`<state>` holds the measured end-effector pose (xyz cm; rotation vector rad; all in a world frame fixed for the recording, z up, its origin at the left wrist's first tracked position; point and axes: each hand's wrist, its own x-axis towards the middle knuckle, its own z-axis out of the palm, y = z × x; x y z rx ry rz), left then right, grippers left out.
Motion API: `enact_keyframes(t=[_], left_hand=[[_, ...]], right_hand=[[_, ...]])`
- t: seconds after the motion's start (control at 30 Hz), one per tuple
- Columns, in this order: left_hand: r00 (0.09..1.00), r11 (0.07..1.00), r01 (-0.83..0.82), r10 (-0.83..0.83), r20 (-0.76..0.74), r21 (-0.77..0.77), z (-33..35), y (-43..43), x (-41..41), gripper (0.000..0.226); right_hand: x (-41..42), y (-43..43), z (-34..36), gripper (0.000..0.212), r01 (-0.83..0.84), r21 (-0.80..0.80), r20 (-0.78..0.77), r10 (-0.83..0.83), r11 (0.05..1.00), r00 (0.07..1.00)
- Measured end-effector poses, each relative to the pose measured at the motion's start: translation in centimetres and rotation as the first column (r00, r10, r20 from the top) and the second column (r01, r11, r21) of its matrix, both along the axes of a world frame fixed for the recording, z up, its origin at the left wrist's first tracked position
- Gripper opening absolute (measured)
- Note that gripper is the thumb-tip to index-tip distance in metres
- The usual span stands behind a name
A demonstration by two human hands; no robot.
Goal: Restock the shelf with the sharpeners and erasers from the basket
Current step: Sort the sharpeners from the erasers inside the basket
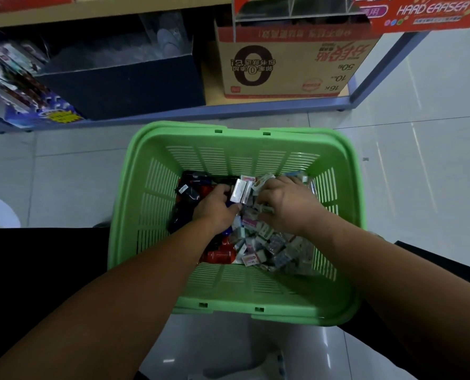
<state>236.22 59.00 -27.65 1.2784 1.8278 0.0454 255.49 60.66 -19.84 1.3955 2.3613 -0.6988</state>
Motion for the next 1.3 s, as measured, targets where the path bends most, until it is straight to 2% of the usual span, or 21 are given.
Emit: enact_keyframes(t=[0.1, 0.2, 0.3, 0.47, 0.57, 0.67, 0.73, 0.77, 0.8, 0.87, 0.9, 0.97, 1.07, 1.13, 1.2, 1.3], left_hand=[[0.990, 0.992, -0.122, 0.122, 0.069, -0.005, -0.2, 0.4, 0.0, 0.047], [0.995, 0.997, -0.082, 0.082, 0.056, 0.003, 0.2, 0.6, 0.0, 0.054], [0.999, 0.993, -0.047, 0.047, -0.001, 0.104, 1.7, 0.6, -0.6, 0.053], [0.996, 0.960, -0.001, 0.025, -0.082, 0.280, 5.6, 1.4, -3.2, 0.035], [0.965, 0.936, 0.131, -0.045, -0.258, 0.328, 7.2, 1.6, -5.3, 0.032], [0.868, 0.834, 0.378, -0.168, -0.467, 0.402, 7.4, 1.2, -6.0, 0.041], [0.896, 0.783, 0.394, -0.209, -0.393, 0.481, 7.4, 0.9, -5.0, 0.036], [0.921, 0.806, 0.370, -0.253, -0.295, 0.463, 7.4, 0.7, -4.3, 0.033], [0.930, 0.849, 0.364, -0.306, -0.204, 0.382, 7.2, 0.6, -3.6, 0.031], [0.907, 0.895, 0.422, -0.413, -0.088, 0.143, 6.4, 0.0, -2.9, 0.031], [0.887, 0.886, 0.461, -0.457, -0.066, 0.049, 5.9, -0.5, -2.9, 0.032], [0.843, 0.848, 0.528, -0.530, -0.091, -0.043, 5.0, -1.6, -3.6, 0.041], [0.799, 0.815, 0.580, -0.571, -0.187, -0.013, 3.9, -1.9, -4.3, 0.058], [0.788, 0.806, 0.591, -0.572, -0.226, 0.020, 3.2, -1.5, -4.1, 0.054], [0.740, 0.765, 0.643, -0.609, -0.284, 0.035, 2.5, -1.3, -3.5, 0.049], [0.671, 0.714, 0.700, -0.643, -0.368, 0.029, 1.9, -1.3, -2.6, 0.047]], right_hand=[[0.0, 0.2, -0.1, 0.043, 0.030, 0.005, -0.021, -0.030, 1.000, 0.999], [0.1, 0.3, -0.2, 0.037, 0.055, 0.032, -0.034, -0.053, 0.998, 0.998], [-0.3, 0.4, -0.3, 0.034, 0.055, 0.098, -0.040, -0.051, 0.994, 0.998], [-1.8, -0.4, -0.2, 0.032, 0.004, 0.141, -0.088, 0.009, 0.990, 0.996], [-2.9, -1.6, -1.0, 0.030, -0.066, 0.066, -0.135, 0.074, 0.996, 0.988], [-4.3, -2.4, -2.4, 0.040, -0.212, 0.007, -0.031, 0.212, 0.977, 0.977], [-5.4, -2.7, -3.2, 0.049, -0.270, -0.001, 0.045, 0.270, 0.963, 0.962], [-5.9, -2.9, -3.7, 0.051, -0.279, -0.011, 0.065, 0.279, 0.960, 0.958], [-6.3, -3.2, -4.2, 0.054, -0.277, -0.024, 0.075, 0.278, 0.961, 0.958], [-6.5, -3.6, -5.0, 0.063, -0.270, -0.066, 0.102, 0.275, 0.961, 0.956], [-6.3, -3.6, -5.3, 0.066, -0.267, -0.080, 0.109, 0.275, 0.960, 0.955], [-5.8, -3.4, -5.4, 0.069, -0.258, -0.073, 0.096, 0.264, 0.963, 0.960], [-5.0, -2.7, -4.7, 0.069, -0.241, -0.073, 0.048, 0.245, 0.968, 0.968], [-4.5, -2.2, -4.1, 0.067, -0.200, -0.073, 0.014, 0.201, 0.977, 0.979], [-4.0, -1.6, -3.5, 0.073, -0.164, -0.087, -0.009, 0.164, 0.983, 0.986], [-3.1, -1.0, -2.3, 0.062, -0.227, -0.083, 0.033, 0.231, 0.970, 0.972]])
